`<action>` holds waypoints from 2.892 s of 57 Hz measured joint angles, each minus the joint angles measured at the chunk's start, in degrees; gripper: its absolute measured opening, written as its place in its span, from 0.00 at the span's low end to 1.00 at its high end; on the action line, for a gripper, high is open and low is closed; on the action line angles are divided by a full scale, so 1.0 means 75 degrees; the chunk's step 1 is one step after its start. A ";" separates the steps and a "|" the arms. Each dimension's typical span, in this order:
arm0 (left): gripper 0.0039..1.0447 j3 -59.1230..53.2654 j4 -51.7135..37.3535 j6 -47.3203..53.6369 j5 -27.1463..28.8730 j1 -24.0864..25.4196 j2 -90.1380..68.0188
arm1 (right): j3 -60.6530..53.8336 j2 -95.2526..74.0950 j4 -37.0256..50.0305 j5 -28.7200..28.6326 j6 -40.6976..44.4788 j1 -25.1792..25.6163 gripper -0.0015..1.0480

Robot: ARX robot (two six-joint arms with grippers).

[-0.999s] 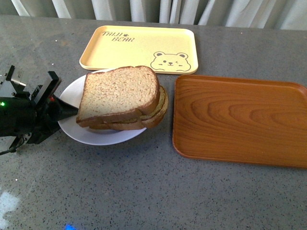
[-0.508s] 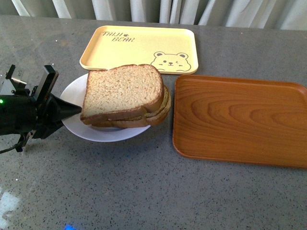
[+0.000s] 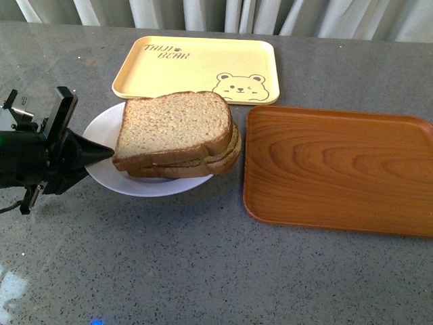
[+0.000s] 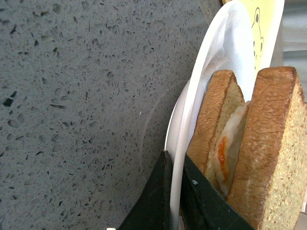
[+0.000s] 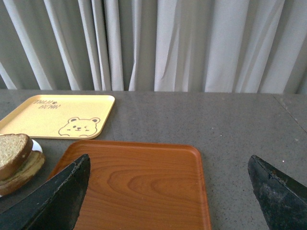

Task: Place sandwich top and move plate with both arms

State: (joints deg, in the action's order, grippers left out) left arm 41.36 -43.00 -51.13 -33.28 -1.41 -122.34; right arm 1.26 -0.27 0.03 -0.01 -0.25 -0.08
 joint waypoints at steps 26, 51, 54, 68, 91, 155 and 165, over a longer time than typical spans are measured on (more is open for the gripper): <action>0.02 0.0367 0.0373 -0.0184 -0.0157 -0.0073 0.0382 | 0.0000 0.0000 0.0000 0.0000 0.0000 0.0000 0.91; 0.02 0.3255 0.2087 0.0070 -0.0163 -0.0487 -0.0420 | 0.0000 0.0000 0.0000 -0.0003 0.0000 0.0000 0.91; 0.02 0.3596 0.2250 0.0108 -0.0166 -0.0501 -0.0635 | 0.0000 0.0000 0.0000 -0.0003 0.0000 0.0000 0.91; 0.02 0.5141 0.2964 0.0335 -0.0184 -0.0522 -0.1600 | 0.0000 0.0000 0.0000 -0.0003 0.0000 0.0000 0.91; 0.02 0.7251 0.3774 0.0379 -0.0294 -0.0484 -0.2882 | 0.0003 0.0000 0.0000 -0.0003 0.0006 0.0000 0.91; 0.71 0.9836 0.5362 0.0965 -0.0618 -0.0052 -0.4232 | 0.0000 0.0000 0.0000 -0.0003 0.0006 0.0000 0.91; 0.92 1.0022 0.5435 0.1070 -0.0615 0.0082 -0.4232 | 0.0000 0.0000 0.0000 0.0000 0.0006 0.0000 0.91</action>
State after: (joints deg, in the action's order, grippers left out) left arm 116.53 -2.24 -43.11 -37.89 -0.80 -154.08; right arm 1.26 -0.27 0.03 -0.01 -0.21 -0.08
